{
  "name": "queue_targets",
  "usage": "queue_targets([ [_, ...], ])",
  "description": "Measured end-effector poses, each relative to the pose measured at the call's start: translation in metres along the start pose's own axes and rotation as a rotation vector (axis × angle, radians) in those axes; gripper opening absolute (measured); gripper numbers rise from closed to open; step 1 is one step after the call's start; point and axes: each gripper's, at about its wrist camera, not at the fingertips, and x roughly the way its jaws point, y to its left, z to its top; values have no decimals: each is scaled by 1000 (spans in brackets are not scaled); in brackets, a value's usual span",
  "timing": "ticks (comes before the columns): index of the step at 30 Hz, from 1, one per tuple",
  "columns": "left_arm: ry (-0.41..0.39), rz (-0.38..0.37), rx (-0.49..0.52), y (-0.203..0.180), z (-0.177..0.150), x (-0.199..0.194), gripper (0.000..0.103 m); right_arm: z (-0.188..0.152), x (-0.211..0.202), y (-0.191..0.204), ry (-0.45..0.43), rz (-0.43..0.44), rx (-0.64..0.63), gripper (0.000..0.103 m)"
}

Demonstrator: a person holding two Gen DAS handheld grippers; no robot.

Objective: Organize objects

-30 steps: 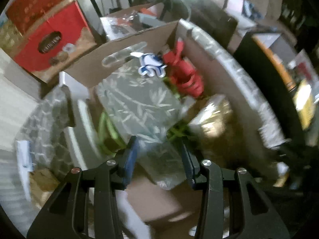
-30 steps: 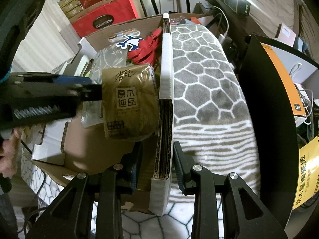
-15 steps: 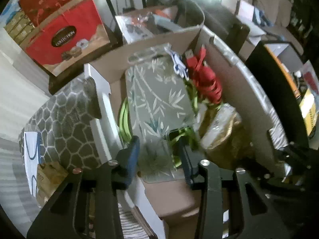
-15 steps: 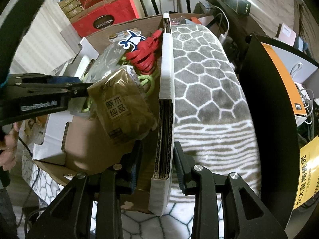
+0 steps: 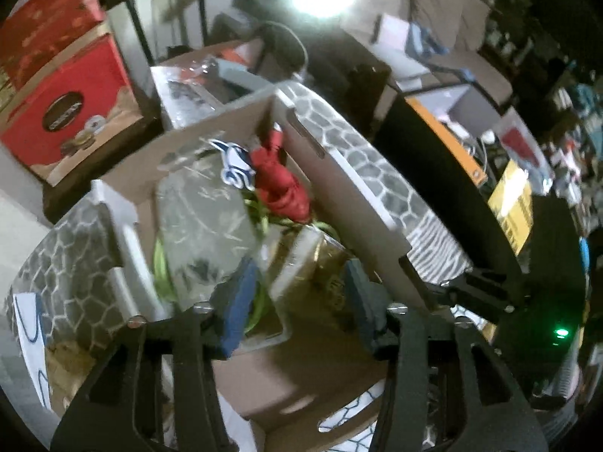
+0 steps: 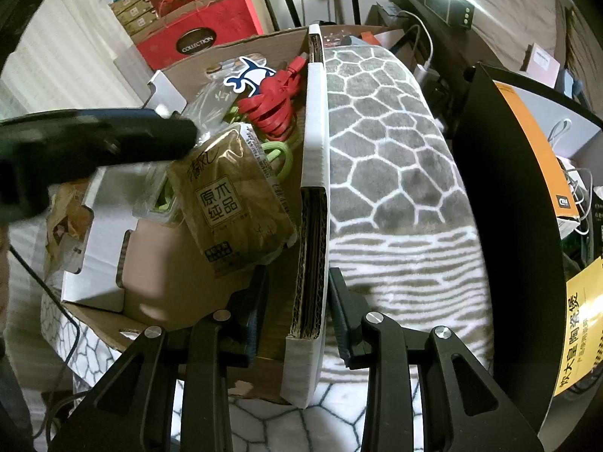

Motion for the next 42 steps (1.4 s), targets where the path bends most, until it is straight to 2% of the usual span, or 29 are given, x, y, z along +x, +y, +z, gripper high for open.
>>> queue_targets([
  [2,27,1,20,-1,0,12,21,0,0,0,0,0,0,33],
  [5,19,25,54,-4,3,18,11,0,0,0,-1,1,0,33],
  [6,16,17,62,-5,4,18,2,0,1,1,-2,2,0,33],
  [7,13,16,73,-7,5,18,2,2,3,1,-2,3,1,33],
  [10,-33,72,156,-22,12,12,1,1,2,0,-2,4,1,33],
  [13,-51,79,190,-29,22,6,1,1,2,0,-2,5,2,33],
  [16,-76,128,233,-37,32,4,1,1,2,-1,-1,5,2,33],
  [20,-67,194,265,-40,41,17,1,-1,0,-2,-1,4,2,33],
  [23,-59,210,257,-37,41,27,1,-2,-1,-3,-1,6,2,33],
  [26,-59,193,199,-27,38,27,7,-4,-2,-4,-1,6,1,33],
  [28,-73,183,157,-18,35,20,24,-4,-2,-4,-1,6,2,33],
  [30,-103,186,126,-11,31,9,49,-4,-2,-4,-1,6,3,33],
  [34,-142,160,48,8,22,-16,57,-4,-2,-4,-2,7,3,33],
  [39,-166,140,-63,41,0,-49,72,-7,-6,-4,-1,8,3,33],
  [42,-181,148,-115,67,-18,-69,75,-10,-10,-3,1,5,0,33],
])
